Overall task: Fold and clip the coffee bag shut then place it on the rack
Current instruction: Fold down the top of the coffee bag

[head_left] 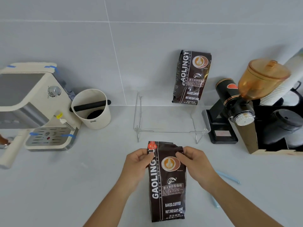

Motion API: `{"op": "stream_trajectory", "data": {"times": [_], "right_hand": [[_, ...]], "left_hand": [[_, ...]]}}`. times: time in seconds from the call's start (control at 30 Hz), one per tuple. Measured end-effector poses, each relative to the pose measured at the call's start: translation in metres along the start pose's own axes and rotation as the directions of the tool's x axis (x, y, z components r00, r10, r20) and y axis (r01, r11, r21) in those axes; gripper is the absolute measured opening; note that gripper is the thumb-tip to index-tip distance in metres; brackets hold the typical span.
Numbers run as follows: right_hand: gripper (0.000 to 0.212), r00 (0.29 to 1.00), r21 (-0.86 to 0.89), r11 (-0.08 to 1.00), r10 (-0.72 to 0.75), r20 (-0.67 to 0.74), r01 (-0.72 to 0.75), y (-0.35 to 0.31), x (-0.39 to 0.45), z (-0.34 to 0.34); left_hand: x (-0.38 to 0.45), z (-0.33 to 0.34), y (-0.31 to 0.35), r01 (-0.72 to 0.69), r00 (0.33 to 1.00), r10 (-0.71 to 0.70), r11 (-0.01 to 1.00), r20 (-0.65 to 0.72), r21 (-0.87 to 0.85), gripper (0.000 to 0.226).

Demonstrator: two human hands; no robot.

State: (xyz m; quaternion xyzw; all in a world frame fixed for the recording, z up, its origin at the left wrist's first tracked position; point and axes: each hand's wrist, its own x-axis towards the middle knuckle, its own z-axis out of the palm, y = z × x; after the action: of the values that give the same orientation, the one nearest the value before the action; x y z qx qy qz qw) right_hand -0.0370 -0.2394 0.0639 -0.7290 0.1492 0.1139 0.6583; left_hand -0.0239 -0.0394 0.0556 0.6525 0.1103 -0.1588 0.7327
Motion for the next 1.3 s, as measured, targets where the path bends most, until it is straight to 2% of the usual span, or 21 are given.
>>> {"op": "stream_trajectory", "data": {"times": [0.23, 0.33, 0.43, 0.63, 0.77, 0.9, 1.3], "right_hand": [[0.009, 0.993, 0.1, 0.989, -0.114, 0.021, 0.111, -0.023, -0.019, -0.012], [0.012, 0.986, 0.145, 0.976, -0.167, 0.02, 0.162, -0.032, -0.025, -0.016], [0.017, 0.98, 0.152, 0.969, -0.199, 0.02, 0.194, -0.037, -0.027, -0.019], [0.025, 0.993, 0.119, 0.986, -0.12, 0.014, 0.117, -0.029, -0.031, -0.018], [0.022, 0.992, 0.094, 0.988, -0.122, 0.024, 0.119, -0.036, -0.032, -0.016], [0.021, 0.993, 0.161, 0.98, -0.113, -0.042, 0.118, -0.05, -0.03, -0.012], [0.024, 0.969, 0.087, 0.967, -0.233, -0.081, 0.24, -0.064, -0.025, -0.006]], "left_hand": [[-0.021, 0.001, 0.02, -0.181, 0.983, 0.182, 0.983, 0.029, -0.018, 0.019], [-0.024, 0.002, 0.031, -0.224, 0.974, 0.225, 0.974, 0.041, -0.021, 0.02], [-0.023, 0.002, 0.038, -0.215, 0.974, 0.215, 0.977, 0.069, -0.007, 0.017], [-0.02, 0.004, 0.036, -0.165, 0.981, 0.155, 0.983, 0.113, 0.084, 0.013], [-0.019, 0.004, 0.04, -0.139, 0.989, 0.133, 0.987, 0.069, 0.076, 0.016], [-0.015, 0.005, 0.047, -0.134, 0.991, 0.133, 0.99, 0.018, 0.048, 0.018], [-0.017, 0.002, 0.052, -0.177, 0.983, 0.182, 0.969, -0.015, 0.175, 0.019]]}}
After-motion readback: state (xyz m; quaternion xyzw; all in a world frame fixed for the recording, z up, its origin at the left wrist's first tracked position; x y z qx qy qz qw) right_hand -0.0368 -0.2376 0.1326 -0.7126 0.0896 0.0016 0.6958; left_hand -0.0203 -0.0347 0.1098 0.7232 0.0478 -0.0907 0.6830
